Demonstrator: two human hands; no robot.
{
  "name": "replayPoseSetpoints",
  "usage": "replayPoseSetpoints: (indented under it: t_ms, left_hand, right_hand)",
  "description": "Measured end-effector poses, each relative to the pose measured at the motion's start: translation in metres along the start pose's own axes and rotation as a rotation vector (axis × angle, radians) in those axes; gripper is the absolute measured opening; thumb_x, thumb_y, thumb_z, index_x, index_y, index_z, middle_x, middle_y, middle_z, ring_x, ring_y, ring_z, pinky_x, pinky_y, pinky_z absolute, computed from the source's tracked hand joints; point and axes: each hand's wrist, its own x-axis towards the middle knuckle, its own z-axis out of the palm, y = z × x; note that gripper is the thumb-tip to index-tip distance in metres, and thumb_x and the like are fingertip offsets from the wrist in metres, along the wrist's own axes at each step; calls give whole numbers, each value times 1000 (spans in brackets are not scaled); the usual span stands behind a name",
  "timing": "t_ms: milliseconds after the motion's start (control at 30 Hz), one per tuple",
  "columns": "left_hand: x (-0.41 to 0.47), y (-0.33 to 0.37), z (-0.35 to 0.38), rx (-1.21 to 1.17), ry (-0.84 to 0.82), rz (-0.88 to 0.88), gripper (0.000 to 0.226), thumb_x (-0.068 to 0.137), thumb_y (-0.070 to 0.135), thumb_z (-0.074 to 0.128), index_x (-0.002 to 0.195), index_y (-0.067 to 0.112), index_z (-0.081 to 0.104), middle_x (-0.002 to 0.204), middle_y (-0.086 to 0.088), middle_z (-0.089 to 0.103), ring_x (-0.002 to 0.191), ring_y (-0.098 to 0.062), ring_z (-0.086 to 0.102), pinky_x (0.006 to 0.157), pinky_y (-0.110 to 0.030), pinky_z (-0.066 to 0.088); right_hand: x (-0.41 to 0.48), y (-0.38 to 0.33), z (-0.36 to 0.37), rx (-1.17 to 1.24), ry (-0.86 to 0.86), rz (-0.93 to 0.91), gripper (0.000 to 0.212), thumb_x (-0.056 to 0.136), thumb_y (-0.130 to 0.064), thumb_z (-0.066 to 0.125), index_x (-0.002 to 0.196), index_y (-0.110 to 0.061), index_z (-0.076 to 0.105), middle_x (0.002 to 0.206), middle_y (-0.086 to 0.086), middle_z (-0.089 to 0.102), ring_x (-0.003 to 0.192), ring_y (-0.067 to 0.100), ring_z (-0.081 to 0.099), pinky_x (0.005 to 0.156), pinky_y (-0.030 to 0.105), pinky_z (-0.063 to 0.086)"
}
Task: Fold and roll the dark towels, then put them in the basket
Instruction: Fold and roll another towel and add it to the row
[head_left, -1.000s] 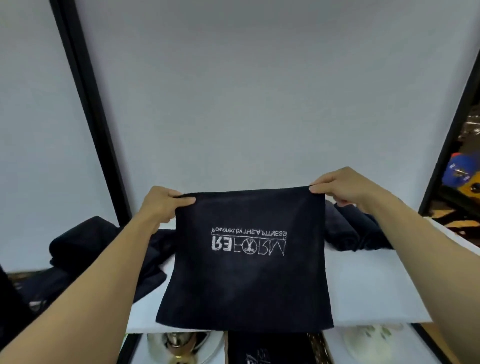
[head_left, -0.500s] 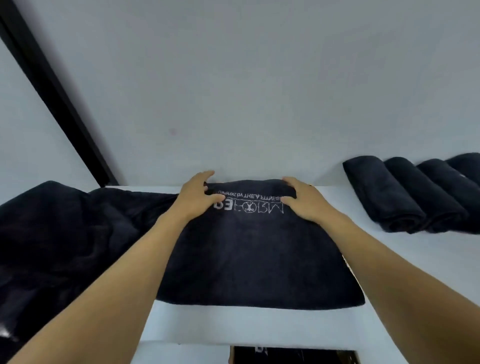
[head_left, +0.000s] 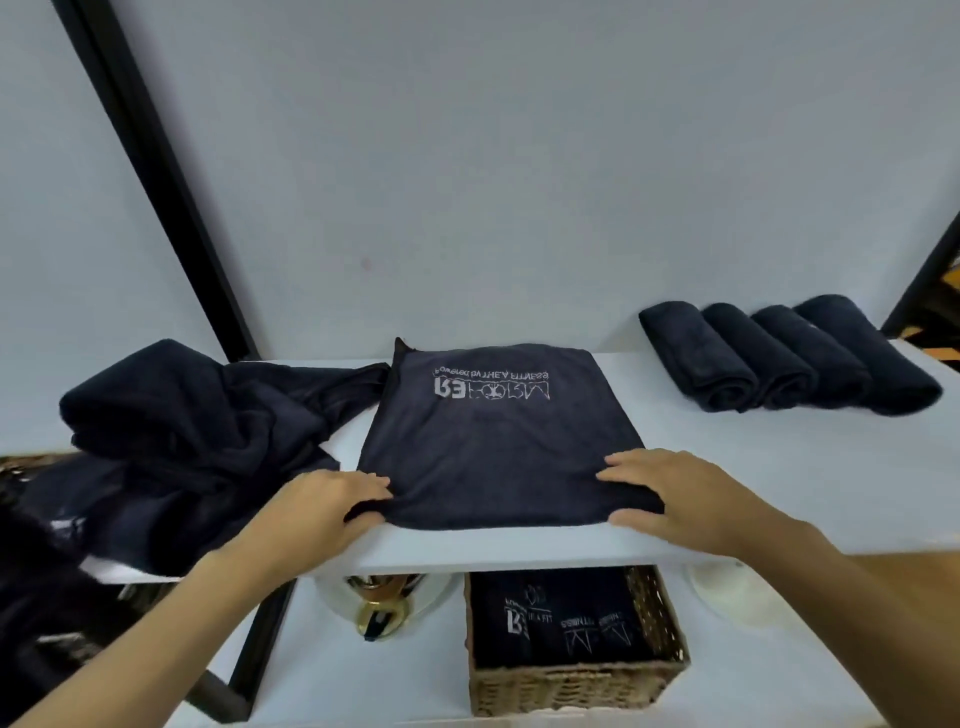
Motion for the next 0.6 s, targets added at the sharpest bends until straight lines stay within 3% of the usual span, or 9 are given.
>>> replayPoseSetpoints:
  t_ms: [100,233,300,367,467,533,600]
  left_hand:
    - [-5,9,-6,162,68,32,21,92,26,64,112,26,71,105,4,72,94,-19,69,79,-32,56]
    - [17,20,-56,205,167,-142,25,99,26,50,118,31,65,109,5,67,98,-19,63,84,-36,51]
    - [41,26,-94,90,298,-197,21,98,22,50,108,25,69,95,4,71,90,-22,64,83,-38,50]
    - [69,33,-133,-40,404,-228,20,99,17,51,101,17,71,69,5,66,69,-21,65,74,-34,52]
    - [117,45,-187,-266,515,-306,18,97,7,50,97,9,68,64,-10,69,49,-19,67,50,-22,52]
    - [148,49,-215,-469,563,-369,15,94,2,53,97,5,67,71,-19,71,53,-23,70,54,-23,57]
    - [179,48,-237,-602,614,-396,12,91,-2,57,95,5,66,81,-21,71,62,-30,72,70,-33,61]
  right_hand:
    - [-9,-4,-5,-296,-10,4,36,99,-28,41,133,-32,54,133,-14,54,115,9,54,94,29,46]
    - [3,-3,-49,-247,128,104,28,100,-21,37,114,-28,61,103,-6,64,94,18,62,80,39,51]
    - [19,3,-93,-263,295,126,24,100,-21,38,99,-28,61,88,-4,61,82,21,61,71,41,52]
    - [37,4,-139,-311,480,109,24,101,-22,39,100,-27,63,88,-2,54,79,23,55,65,37,47]
    - [69,3,-202,-410,658,187,26,100,-20,39,104,-21,65,88,5,54,73,29,54,61,33,37]
    - [95,3,-234,-389,690,311,26,95,-13,41,101,-17,66,83,8,60,69,31,54,60,32,35]
    - [121,5,-263,-145,732,389,22,87,-4,46,97,-8,65,81,10,67,69,31,60,60,33,44]
